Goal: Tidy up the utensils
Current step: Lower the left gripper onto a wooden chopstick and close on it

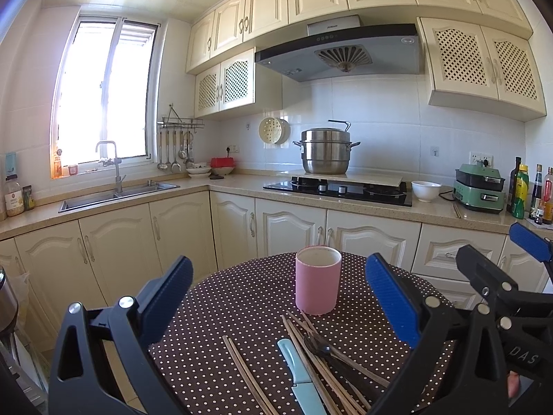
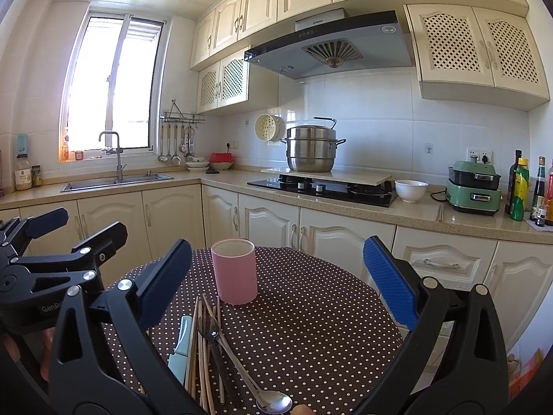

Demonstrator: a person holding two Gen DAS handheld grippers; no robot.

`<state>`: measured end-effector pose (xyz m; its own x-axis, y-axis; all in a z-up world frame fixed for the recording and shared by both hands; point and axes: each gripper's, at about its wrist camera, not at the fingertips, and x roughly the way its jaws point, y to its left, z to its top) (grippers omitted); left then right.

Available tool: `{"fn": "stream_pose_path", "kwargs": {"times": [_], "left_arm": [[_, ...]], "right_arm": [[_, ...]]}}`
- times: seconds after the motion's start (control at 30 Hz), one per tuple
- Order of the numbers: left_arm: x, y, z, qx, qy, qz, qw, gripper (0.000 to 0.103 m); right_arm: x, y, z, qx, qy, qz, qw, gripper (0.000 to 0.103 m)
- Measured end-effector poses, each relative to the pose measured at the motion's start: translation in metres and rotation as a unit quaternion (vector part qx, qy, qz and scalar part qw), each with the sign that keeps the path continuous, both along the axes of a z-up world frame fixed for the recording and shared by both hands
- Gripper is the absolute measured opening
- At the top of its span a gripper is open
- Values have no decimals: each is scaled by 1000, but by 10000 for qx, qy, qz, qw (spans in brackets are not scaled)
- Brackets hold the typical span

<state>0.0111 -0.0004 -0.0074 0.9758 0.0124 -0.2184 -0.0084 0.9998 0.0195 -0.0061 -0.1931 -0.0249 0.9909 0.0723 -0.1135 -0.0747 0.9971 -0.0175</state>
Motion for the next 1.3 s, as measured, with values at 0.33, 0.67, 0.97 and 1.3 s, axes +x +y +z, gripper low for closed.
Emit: {"fn": "stream_pose_path", "kwargs": {"times": [0.33, 0.67, 0.97, 1.3], "left_arm": [[28, 8, -21, 99, 798, 148, 9966, 98], [94, 64, -96, -820, 3344, -129, 9388, 74], [112, 85, -154, -1264, 4438, -33, 8872, 54], [126, 60, -161, -569, 4612, 205, 8852, 53]], "right_arm": [[28, 12, -16, -165, 755, 30, 9970, 97], [93, 22, -60, -735, 2008, 432, 9759, 97], [128, 18, -96, -712, 3036, 968, 9452, 93], [147, 11, -98, -477, 3284, 1133, 9365, 93]]}}
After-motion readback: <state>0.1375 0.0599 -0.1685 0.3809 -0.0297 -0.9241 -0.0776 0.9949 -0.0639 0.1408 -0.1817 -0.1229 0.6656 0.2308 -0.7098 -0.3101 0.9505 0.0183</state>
